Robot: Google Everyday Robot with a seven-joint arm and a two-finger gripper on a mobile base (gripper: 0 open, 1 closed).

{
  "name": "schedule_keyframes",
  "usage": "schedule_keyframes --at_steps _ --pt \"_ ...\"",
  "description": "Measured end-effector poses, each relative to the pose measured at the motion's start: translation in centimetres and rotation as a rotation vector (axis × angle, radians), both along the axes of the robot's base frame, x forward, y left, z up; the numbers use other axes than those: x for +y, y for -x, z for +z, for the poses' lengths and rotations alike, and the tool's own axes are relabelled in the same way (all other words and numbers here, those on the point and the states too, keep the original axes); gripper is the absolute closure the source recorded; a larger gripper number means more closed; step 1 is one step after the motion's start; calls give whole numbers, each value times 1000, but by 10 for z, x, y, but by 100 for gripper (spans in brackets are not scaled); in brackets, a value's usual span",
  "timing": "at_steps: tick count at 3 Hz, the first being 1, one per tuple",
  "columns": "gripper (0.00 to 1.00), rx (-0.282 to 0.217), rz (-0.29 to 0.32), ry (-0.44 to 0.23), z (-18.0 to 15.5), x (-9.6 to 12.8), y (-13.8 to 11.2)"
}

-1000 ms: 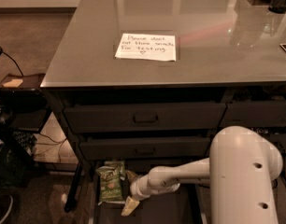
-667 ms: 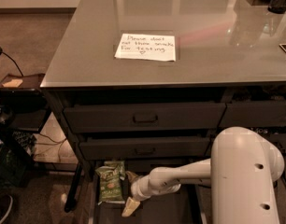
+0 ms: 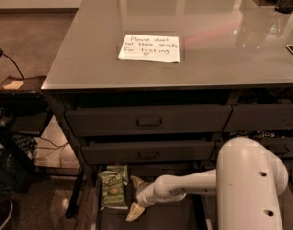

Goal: Pick green jalapeno chip bag from bottom drawer and place on counter

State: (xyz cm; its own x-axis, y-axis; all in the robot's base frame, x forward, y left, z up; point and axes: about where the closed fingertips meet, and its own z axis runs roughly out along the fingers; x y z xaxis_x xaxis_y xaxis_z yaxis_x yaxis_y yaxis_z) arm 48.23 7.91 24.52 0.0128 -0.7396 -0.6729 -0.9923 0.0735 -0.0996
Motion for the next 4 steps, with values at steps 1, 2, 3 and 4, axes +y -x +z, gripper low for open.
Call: schedule_keyframes --at_steps 1,2,3,4 --pt "0 -21 -36 -35 -26 0 -14" --pt "0 -41 -70 -75 -46 5 -30" --pt "0 -40 -100 -117 -63 13 -44" --pt "0 -24 -115 -151 -79 27 -58"
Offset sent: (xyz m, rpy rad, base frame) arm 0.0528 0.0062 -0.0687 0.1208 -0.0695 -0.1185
